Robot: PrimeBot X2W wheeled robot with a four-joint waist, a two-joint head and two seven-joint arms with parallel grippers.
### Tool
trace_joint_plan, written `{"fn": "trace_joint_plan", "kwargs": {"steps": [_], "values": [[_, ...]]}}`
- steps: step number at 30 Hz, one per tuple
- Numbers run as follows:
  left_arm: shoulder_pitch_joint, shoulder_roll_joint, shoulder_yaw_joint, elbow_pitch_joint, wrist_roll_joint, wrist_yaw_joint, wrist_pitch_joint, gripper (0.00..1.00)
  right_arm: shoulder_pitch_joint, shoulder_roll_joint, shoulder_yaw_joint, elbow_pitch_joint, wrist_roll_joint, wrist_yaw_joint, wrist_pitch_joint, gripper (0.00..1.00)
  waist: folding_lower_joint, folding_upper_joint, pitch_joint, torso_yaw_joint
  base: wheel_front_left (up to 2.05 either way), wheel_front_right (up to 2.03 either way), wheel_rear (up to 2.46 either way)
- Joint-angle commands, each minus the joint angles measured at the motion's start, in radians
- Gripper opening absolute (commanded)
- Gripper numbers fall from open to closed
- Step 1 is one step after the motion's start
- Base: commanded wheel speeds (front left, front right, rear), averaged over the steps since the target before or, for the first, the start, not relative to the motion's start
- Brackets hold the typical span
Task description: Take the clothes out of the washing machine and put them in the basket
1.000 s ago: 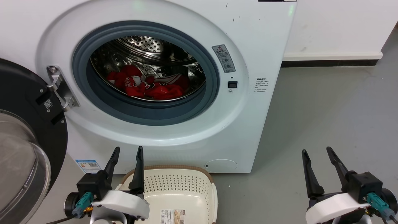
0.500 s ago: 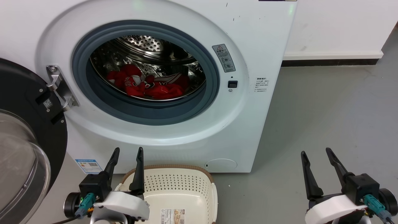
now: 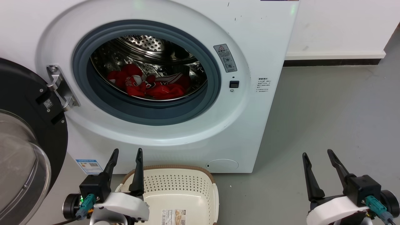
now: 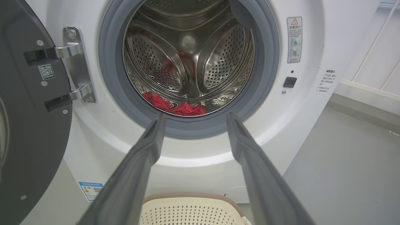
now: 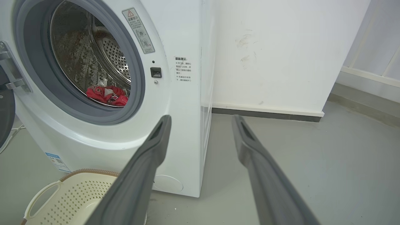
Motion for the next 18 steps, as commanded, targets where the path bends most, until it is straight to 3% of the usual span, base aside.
{"fn": "trace_joint_plan", "kwargs": {"steps": [1, 10, 18], "values": [[-0.002, 0.001, 0.003, -0.002, 0.006, 0.006, -0.005, 1.0, 0.005, 0.002, 0.0, 0.003, 0.006, -0.001, -0.006, 1.0, 0.0, 0.0, 0.0, -0.001, 0.0, 0.0, 0.0], [-0.033, 0.002, 0.02, 0.015, 0.031, 0.002, -0.005, 1.0, -0.014, 0.002, 0.01, -0.009, 0.006, -0.001, -0.003, 1.0, 0.0, 0.0, 0.027, -0.013, 0.0, 0.0, 0.0], [-0.155, 0.021, 0.049, 0.065, 0.043, -0.003, -0.004, 1.0, -0.056, 0.002, 0.032, -0.048, 0.008, -0.001, -0.004, 1.0, 0.0, 0.0, 0.145, -0.039, 0.0, 0.0, 0.0]]}}
